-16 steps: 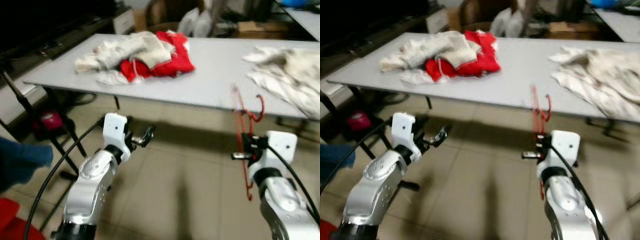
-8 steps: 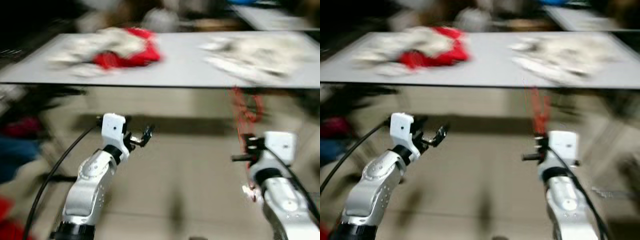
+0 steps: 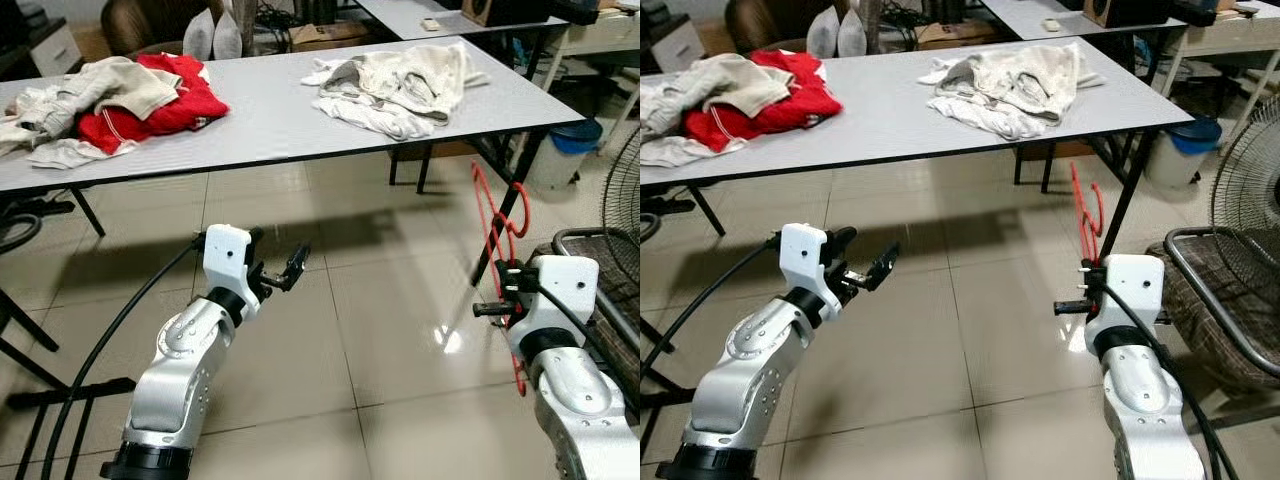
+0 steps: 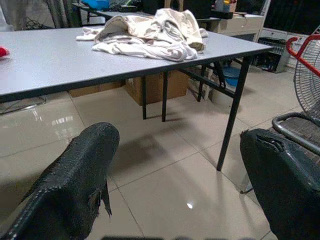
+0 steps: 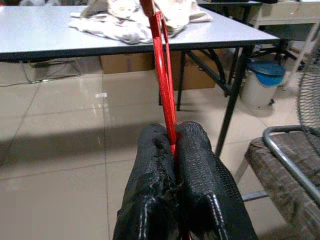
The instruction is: Hang hanger
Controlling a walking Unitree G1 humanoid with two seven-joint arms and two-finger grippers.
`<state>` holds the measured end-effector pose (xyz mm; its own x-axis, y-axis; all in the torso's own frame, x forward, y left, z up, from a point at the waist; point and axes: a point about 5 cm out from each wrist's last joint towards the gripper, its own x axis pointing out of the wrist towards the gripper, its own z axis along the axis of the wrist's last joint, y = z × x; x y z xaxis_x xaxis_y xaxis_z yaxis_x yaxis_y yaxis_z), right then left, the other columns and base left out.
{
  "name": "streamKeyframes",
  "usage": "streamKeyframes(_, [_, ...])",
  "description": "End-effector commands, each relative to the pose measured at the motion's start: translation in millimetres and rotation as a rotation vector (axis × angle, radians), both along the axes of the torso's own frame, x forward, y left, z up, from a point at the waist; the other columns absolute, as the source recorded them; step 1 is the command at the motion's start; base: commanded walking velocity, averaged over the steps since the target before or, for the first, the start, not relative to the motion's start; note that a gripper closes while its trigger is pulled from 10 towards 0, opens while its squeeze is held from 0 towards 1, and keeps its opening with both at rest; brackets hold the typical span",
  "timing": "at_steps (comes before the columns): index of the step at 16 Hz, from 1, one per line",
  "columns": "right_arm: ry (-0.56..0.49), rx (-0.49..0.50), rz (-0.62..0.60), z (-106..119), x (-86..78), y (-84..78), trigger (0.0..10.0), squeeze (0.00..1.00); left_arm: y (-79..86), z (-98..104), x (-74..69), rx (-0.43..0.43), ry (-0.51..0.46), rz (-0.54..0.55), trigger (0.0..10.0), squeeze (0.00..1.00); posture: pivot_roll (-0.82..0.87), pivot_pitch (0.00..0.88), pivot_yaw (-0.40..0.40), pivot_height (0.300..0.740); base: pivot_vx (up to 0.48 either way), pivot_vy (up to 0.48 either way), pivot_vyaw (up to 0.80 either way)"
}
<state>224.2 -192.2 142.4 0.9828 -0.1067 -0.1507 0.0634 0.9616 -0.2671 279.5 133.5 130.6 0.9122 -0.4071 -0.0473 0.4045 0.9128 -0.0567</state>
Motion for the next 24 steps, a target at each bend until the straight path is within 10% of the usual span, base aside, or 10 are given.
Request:
streamKeyframes(1, [-0.01,0.005,0.015,3,1.0,3.6,10.0,0.0,5.7,2,-1.6,0.009,-0.004,0.013,10.0,0.0,-0.14,0.0,0.067,0.74,0.0,0.0,0.0])
streamKeyframes(24, [-0.058,-0.039,-0.048,19,-7.3,0.4,10.0,0.0,2.5,15,-4.7,-0.003,-0.026,-0.079,10.0,0.0,-0.13,0.055,0.107,0.74,0.128,0.0,-0.66])
